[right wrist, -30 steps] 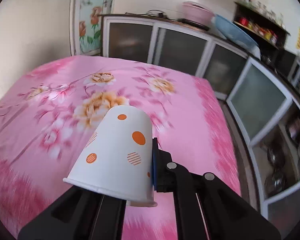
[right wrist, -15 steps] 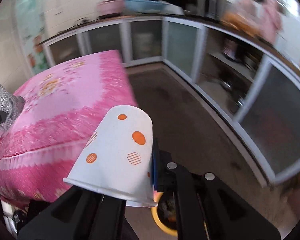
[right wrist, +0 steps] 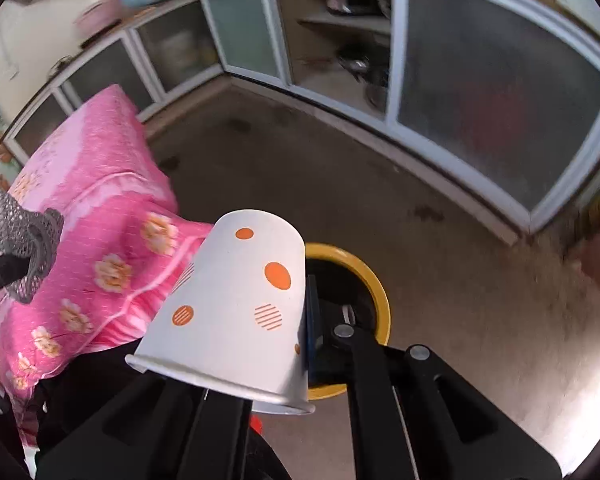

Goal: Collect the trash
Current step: 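Carry the mesh scrubber and paper cup with both tools over the bin, then open both tools to drop the scrubber and cup into the bin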

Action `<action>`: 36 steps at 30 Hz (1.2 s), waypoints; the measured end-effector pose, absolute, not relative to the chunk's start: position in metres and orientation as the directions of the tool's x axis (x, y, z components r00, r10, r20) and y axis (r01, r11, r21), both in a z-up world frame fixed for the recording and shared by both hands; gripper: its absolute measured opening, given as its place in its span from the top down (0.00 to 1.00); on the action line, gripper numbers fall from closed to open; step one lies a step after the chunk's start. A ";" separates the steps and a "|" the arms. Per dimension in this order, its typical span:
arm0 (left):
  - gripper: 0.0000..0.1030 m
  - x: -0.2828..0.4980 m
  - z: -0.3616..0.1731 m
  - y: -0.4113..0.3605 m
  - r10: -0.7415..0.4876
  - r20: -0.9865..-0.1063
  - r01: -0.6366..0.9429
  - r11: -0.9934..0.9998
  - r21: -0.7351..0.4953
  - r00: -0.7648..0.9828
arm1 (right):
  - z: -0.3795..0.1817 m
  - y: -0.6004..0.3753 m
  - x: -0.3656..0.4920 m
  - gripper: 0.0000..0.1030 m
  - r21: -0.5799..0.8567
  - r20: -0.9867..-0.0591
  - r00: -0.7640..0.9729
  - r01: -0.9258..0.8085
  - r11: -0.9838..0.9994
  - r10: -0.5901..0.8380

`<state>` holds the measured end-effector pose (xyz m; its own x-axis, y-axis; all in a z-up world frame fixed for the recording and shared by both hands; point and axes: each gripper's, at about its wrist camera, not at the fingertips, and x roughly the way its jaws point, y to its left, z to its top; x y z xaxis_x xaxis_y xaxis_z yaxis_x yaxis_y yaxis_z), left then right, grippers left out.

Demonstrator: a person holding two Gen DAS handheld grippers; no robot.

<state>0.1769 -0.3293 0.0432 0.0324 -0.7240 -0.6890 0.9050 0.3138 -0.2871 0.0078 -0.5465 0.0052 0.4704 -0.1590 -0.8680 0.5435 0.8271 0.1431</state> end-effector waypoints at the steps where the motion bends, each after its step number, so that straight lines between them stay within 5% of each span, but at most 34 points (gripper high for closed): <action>1: 0.97 0.174 0.035 -0.342 -0.708 -0.706 0.906 0.314 -0.284 0.024 | -0.004 -0.552 0.008 0.97 0.147 -0.879 0.453 0.557 0.817 -0.151; 14: 0.97 0.155 -0.057 -0.450 -0.478 -0.878 0.922 0.339 -0.188 -0.003 | -0.105 -0.599 0.023 0.96 0.229 -0.952 0.306 0.690 0.686 0.011; 24: 0.97 0.171 -0.081 -0.466 -0.436 -0.900 0.896 0.390 -0.211 -0.023 | -0.143 -0.614 0.028 0.96 0.264 -0.960 0.264 0.731 0.629 0.097; 26: 0.90 0.173 -0.081 -0.466 -0.437 -0.899 0.886 0.404 -0.225 -0.029 | -0.145 -0.616 0.028 0.95 0.253 -0.963 0.251 0.735 0.629 0.094; 28: 0.68 0.172 -0.077 -0.462 -0.447 -0.894 0.873 0.421 -0.246 -0.036 | -0.147 -0.617 0.029 0.86 0.241 -0.967 0.238 0.733 0.636 0.091; 29: 0.43 0.174 -0.074 -0.460 -0.458 -0.888 0.865 0.435 -0.250 -0.027 | -0.148 -0.617 0.028 0.67 0.242 -0.967 0.240 0.735 0.634 0.091; 30: 0.31 0.174 -0.071 -0.457 -0.473 -0.881 0.861 0.440 -0.254 -0.018 | -0.149 -0.618 0.025 0.36 0.243 -0.966 0.244 0.744 0.622 0.086; 31: 0.31 0.175 -0.070 -0.456 -0.481 -0.877 0.858 0.444 -0.258 -0.015 | -0.148 -0.620 0.020 0.27 0.247 -0.964 0.256 0.764 0.596 0.072; 36: 0.30 0.174 -0.059 -0.449 -0.509 -0.859 0.840 0.440 -0.316 -0.057 | -0.146 -0.628 0.002 0.32 0.240 -0.967 0.245 0.789 0.565 0.069</action>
<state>0.1737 -0.4494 -0.0587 -0.0569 -0.5087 -0.8591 0.8402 0.4404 -0.3165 0.0019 -0.6279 -0.1455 0.2452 0.0688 -0.9670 0.7891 0.5653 0.2403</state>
